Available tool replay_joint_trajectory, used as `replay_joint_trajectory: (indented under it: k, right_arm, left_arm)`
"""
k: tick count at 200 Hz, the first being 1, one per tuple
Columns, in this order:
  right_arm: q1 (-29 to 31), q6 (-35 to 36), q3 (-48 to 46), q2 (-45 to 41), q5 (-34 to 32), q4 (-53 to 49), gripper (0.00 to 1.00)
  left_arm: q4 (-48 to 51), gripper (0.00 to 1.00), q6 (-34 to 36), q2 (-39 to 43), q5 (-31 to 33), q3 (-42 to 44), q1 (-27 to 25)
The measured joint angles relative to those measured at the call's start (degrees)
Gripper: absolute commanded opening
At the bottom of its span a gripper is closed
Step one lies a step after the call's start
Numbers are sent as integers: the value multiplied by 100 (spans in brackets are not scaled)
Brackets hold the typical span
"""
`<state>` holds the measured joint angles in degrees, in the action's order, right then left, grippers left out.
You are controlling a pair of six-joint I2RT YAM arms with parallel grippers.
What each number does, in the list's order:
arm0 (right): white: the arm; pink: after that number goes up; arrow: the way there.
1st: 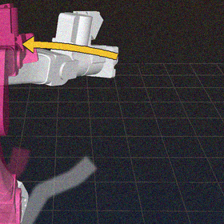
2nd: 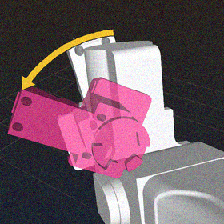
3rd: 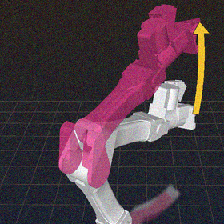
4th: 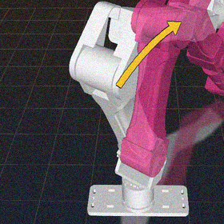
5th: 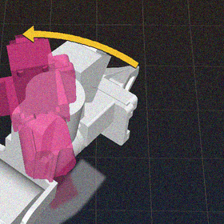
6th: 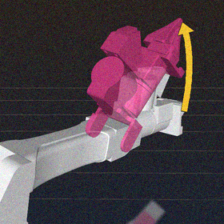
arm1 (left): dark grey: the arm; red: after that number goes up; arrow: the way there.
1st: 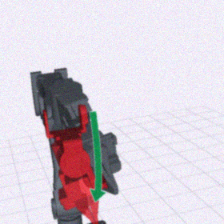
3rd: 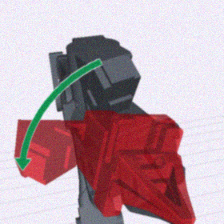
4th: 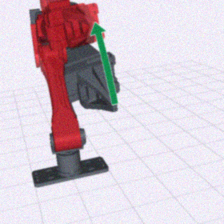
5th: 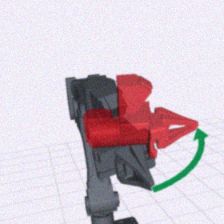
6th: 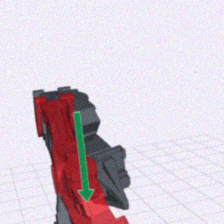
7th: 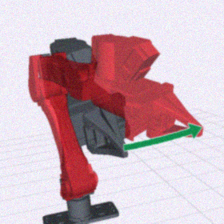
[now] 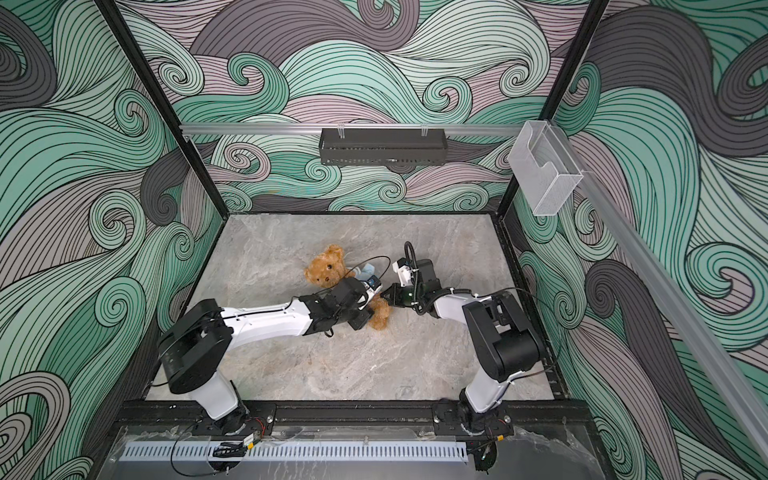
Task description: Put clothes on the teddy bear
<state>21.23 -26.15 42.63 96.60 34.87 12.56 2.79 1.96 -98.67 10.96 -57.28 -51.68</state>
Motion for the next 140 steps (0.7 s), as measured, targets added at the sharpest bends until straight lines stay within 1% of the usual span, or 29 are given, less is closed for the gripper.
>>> replay_joint_trajectory:
  k: [16,42,69,94,115,140]
  right_arm:
    - [-13,2,0,44,9,39,7]
    - [-31,0,0,94,31,98,6]
    - [-28,0,0,94,31,122,6]
    - [-31,4,0,94,31,125,6]
    - [-31,22,0,94,26,118,6]
    - [-31,50,0,94,26,79,6]
  left_arm:
    - [-15,58,94,-212,245,-81,-13]
    - [-72,53,203,-286,525,-87,-17]
    - [-146,44,293,-293,863,-87,-17]
    - [-289,38,363,-328,1165,-85,-15]
    - [-393,36,402,-361,1300,-85,-13]
    - [-498,28,411,-380,1329,-85,42]
